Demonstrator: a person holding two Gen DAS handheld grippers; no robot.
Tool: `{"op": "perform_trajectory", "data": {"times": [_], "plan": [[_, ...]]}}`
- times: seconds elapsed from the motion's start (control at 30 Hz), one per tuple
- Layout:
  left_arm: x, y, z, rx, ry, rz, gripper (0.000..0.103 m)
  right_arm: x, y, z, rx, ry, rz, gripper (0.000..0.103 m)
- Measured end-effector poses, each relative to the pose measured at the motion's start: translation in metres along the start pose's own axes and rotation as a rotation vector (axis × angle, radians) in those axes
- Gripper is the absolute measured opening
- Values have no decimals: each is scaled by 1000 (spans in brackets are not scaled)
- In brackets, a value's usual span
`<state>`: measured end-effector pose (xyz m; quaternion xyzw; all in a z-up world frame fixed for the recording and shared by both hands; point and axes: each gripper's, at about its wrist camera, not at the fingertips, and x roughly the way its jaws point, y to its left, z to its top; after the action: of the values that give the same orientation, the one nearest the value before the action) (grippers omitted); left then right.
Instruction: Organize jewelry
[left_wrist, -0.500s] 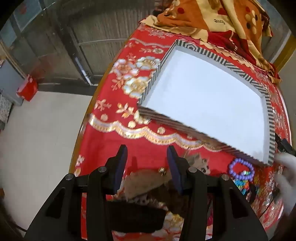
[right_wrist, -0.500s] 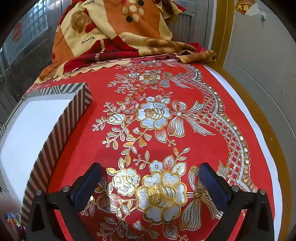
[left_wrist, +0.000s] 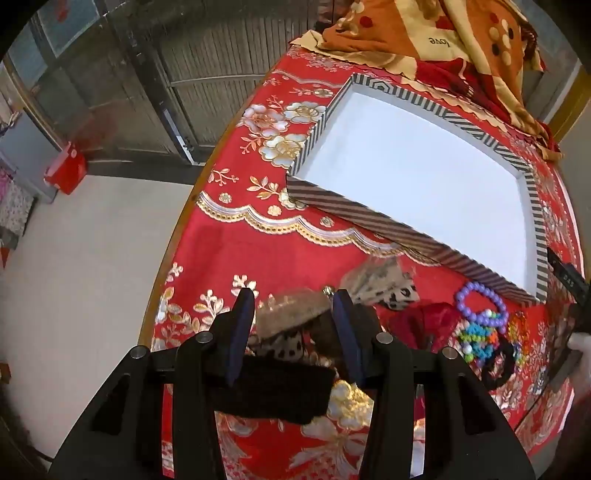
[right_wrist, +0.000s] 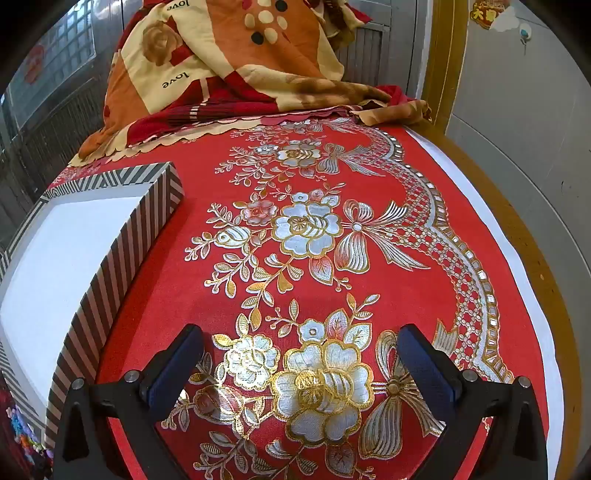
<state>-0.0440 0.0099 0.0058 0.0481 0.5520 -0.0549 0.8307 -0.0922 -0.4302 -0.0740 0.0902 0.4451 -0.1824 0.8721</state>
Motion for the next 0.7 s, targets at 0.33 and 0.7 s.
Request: {"op": "perform_trajectory", "data": {"times": [0.33, 0.7], "plan": [[-20, -2, -24, -56, 1, -6, 44, -103, 46, -31, -59, 106, 68, 98], [-41, -8, -57, -87, 2, -22, 44, -179, 158, -72, -179, 66, 272, 98]]}}
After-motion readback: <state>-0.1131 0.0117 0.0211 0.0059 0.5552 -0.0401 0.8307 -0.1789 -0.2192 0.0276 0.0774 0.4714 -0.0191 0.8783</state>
